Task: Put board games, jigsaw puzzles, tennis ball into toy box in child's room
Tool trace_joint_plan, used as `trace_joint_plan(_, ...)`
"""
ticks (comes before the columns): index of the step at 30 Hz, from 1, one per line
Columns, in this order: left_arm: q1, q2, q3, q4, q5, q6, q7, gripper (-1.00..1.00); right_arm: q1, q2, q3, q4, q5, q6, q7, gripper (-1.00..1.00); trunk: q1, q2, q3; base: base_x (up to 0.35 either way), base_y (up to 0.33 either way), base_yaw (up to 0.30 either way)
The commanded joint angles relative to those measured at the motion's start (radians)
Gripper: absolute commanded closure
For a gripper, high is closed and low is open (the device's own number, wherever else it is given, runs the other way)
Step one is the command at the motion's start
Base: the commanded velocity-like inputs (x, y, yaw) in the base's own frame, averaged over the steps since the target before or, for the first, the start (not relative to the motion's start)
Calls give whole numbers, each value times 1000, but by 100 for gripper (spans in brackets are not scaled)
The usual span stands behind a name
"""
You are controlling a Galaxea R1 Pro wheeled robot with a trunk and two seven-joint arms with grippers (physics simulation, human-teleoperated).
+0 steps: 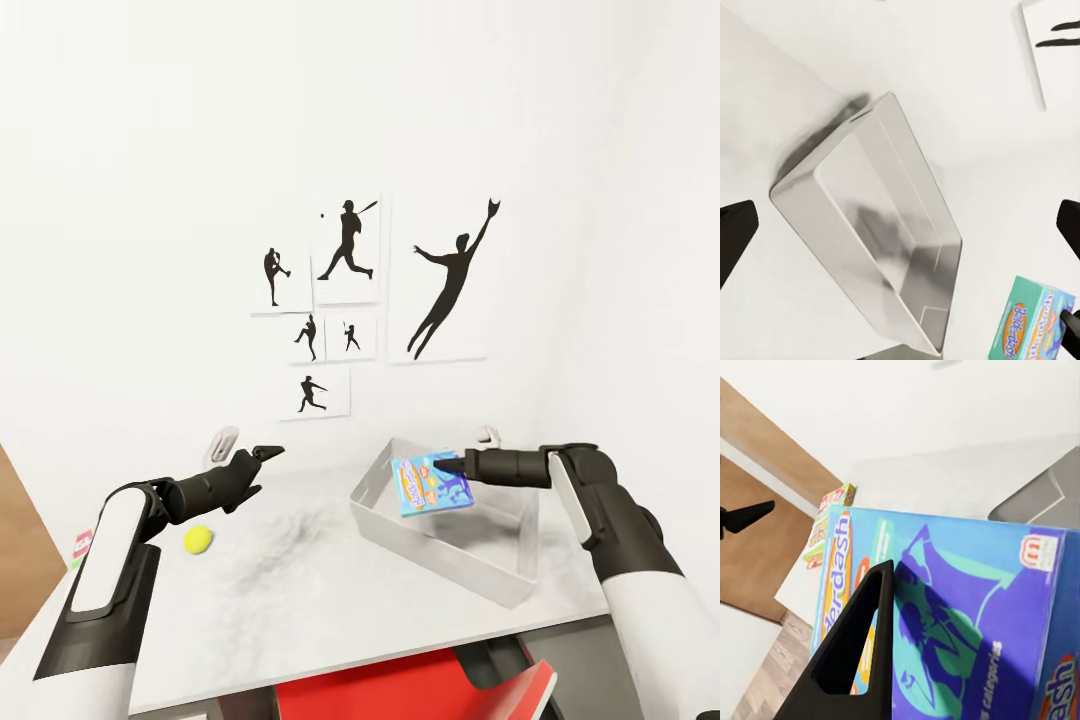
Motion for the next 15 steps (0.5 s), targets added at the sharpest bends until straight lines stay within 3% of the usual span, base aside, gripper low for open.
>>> trace_joint_plan(1, -1, -1, 3, -1, 11, 4, 10, -100, 2, 0, -2, 0, -7, 8, 2, 100, 0, -1, 0, 0, 0, 0)
trace_joint_plan(11, -1, 0, 7, -1, 21, 5, 5, -100, -16, -1, -14, 59, -8, 8, -15, 100, 0, -1, 0, 0, 0, 0)
trace_joint_plan(15, -1, 2, 5, -1, 22, 6, 2, -100, -64, 1, -58, 143, -10, 8, -40, 100, 0, -1, 0, 0, 0, 0)
